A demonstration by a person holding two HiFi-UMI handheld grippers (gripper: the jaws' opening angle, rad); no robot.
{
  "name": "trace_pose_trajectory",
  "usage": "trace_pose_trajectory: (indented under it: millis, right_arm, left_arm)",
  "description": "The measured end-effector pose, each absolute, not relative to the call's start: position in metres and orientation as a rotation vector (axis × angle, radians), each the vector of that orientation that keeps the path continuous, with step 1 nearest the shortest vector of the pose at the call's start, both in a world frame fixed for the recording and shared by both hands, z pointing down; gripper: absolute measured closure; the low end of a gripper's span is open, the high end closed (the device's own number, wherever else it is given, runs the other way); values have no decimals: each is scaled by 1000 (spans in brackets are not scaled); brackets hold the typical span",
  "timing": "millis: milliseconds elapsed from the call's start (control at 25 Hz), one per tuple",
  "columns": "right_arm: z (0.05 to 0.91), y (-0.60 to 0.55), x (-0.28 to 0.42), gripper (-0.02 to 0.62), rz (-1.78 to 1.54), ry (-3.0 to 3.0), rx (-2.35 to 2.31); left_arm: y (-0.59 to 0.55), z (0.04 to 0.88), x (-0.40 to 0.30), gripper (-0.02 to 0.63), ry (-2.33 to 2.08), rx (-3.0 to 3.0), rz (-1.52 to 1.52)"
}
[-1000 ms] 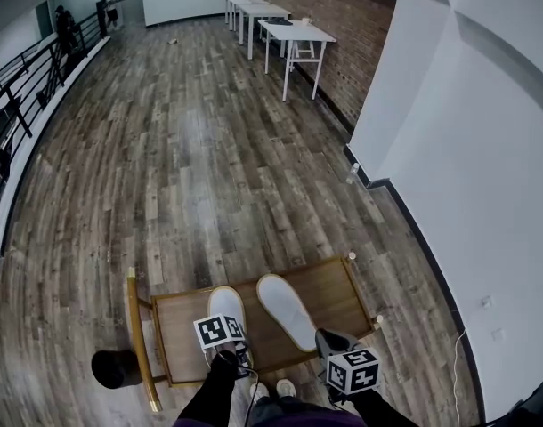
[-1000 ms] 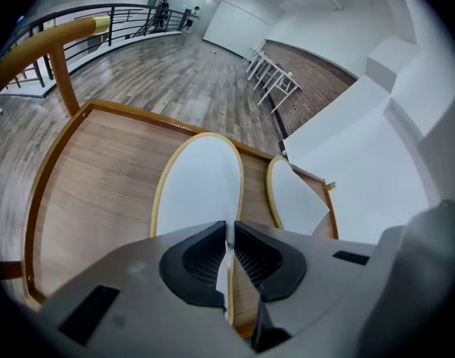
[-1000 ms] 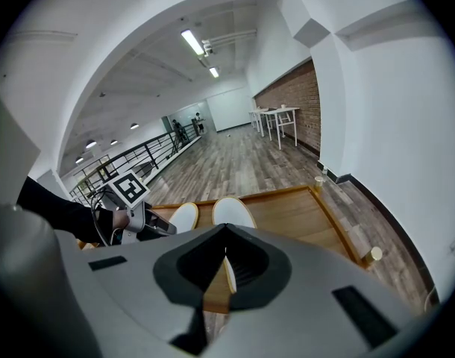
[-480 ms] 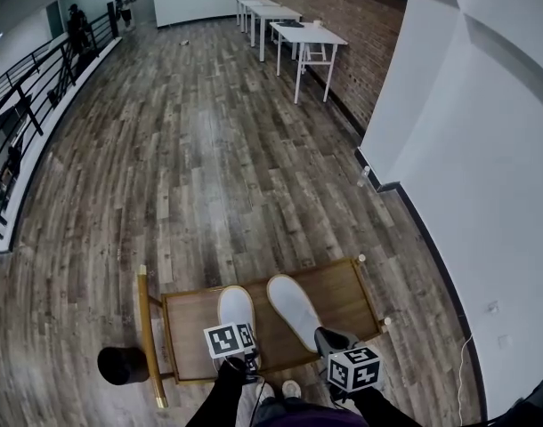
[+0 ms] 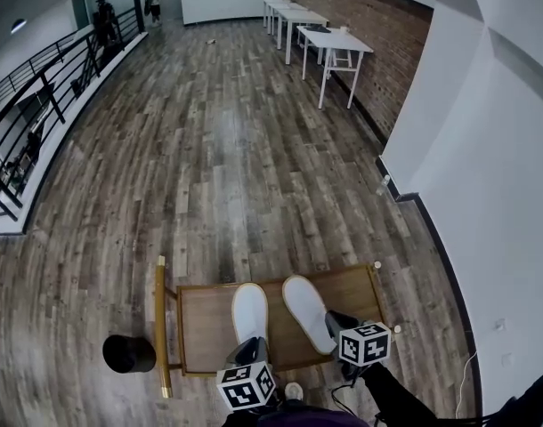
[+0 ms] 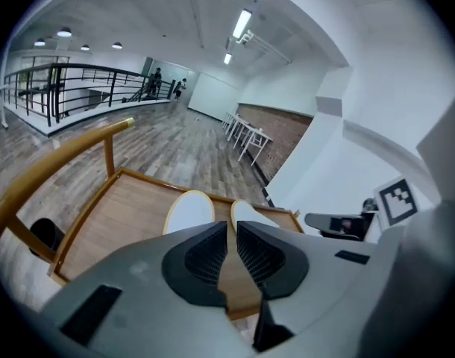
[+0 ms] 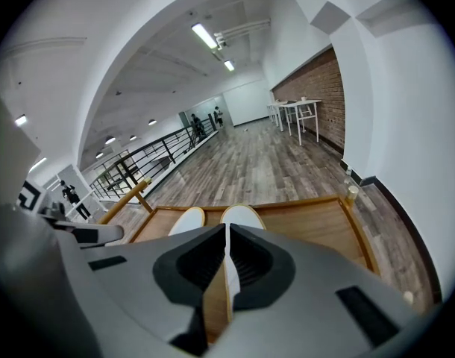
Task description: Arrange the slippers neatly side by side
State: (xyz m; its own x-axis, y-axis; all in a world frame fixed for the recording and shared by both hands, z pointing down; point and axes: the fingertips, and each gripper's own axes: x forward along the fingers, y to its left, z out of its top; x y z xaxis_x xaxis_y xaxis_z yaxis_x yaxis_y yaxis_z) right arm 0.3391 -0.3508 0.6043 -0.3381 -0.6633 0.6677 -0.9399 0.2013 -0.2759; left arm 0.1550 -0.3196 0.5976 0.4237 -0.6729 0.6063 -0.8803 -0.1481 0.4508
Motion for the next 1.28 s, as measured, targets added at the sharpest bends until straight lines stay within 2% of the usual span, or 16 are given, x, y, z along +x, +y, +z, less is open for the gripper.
trace_pose_trajectory:
  millis: [200, 360, 480, 960, 1000, 1040, 1080, 1280]
  right_arm:
    - [631, -377, 345, 594, 869, -2015, 1368]
    - [657, -389, 341, 489, 883, -1971, 1230]
    - [671, -392, 335, 460, 858, -1917, 1107]
    - [710, -390, 340, 463, 999, -1706, 1113]
    - [711, -391, 343, 487, 998, -1688, 1132]
    - [711, -392, 345, 556, 1000, -1669, 1154]
    - [711, -392, 346, 572, 1010, -1653, 1174]
    - [705, -394, 343, 577, 1205, -1637, 1238]
  left_arm:
    - [-291, 593, 154, 566, -1295, 1910, 267]
    - [-278, 593, 145, 566, -1294, 1924, 273]
    - [-270, 597, 134, 567, -1310, 1907, 283]
    - [-258, 596, 109, 568, -1365, 1875, 310]
    - [-259, 596, 108, 568, -1369, 1873, 312]
    - [-259, 596, 107, 568, -1371, 1872, 315]
    - [-260, 596, 106, 568, -1373, 1872, 318]
    - [-263, 595, 105, 566, -1375, 1876, 317]
